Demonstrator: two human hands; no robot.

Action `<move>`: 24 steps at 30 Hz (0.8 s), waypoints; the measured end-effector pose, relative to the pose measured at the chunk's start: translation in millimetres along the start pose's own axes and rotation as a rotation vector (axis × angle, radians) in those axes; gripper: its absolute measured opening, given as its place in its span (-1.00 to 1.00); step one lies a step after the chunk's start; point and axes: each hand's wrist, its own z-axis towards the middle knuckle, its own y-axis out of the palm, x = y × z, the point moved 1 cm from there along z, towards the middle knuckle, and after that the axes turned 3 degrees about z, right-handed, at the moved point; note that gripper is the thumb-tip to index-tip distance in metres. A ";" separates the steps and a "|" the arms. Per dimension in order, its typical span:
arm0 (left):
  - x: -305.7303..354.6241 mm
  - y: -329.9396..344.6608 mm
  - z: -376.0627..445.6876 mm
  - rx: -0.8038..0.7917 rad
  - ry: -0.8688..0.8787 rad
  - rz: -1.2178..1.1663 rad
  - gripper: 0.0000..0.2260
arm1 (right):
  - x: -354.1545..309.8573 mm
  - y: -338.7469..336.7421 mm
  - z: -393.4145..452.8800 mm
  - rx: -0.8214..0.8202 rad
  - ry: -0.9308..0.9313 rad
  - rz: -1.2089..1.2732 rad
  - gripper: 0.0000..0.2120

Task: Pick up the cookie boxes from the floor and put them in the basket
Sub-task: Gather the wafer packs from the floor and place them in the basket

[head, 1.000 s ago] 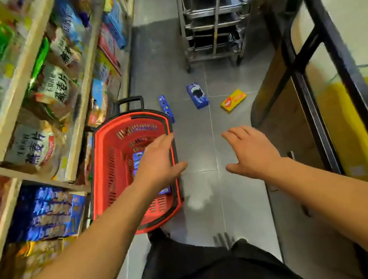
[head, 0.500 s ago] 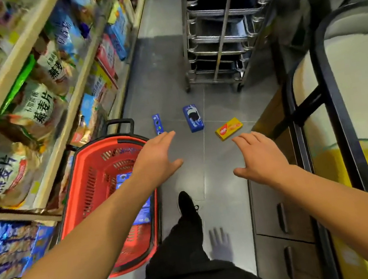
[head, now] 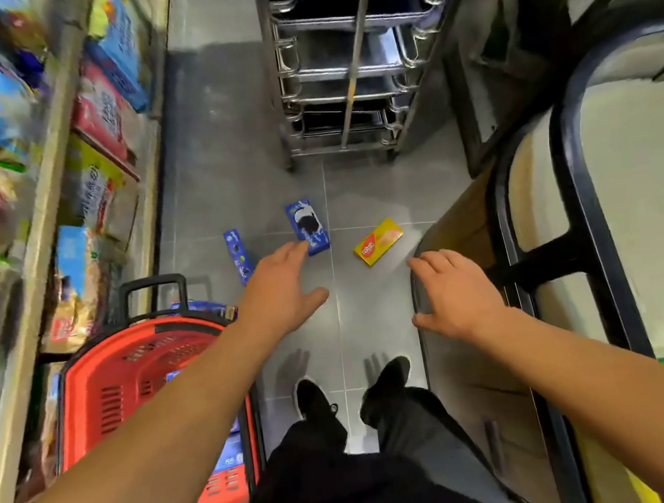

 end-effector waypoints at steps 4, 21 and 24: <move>9.9 6.3 53.1 -0.031 -0.015 -0.007 -0.26 | 28.0 -1.5 54.5 -0.043 -0.020 0.021 -0.18; -86.3 264.4 319.7 -0.198 -0.007 -0.078 -0.31 | 116.5 252.9 358.4 -0.212 0.091 0.169 -0.20; -121.2 335.9 383.4 -0.181 0.065 -0.024 -0.35 | 142.2 329.3 419.2 -0.191 0.120 0.181 -0.16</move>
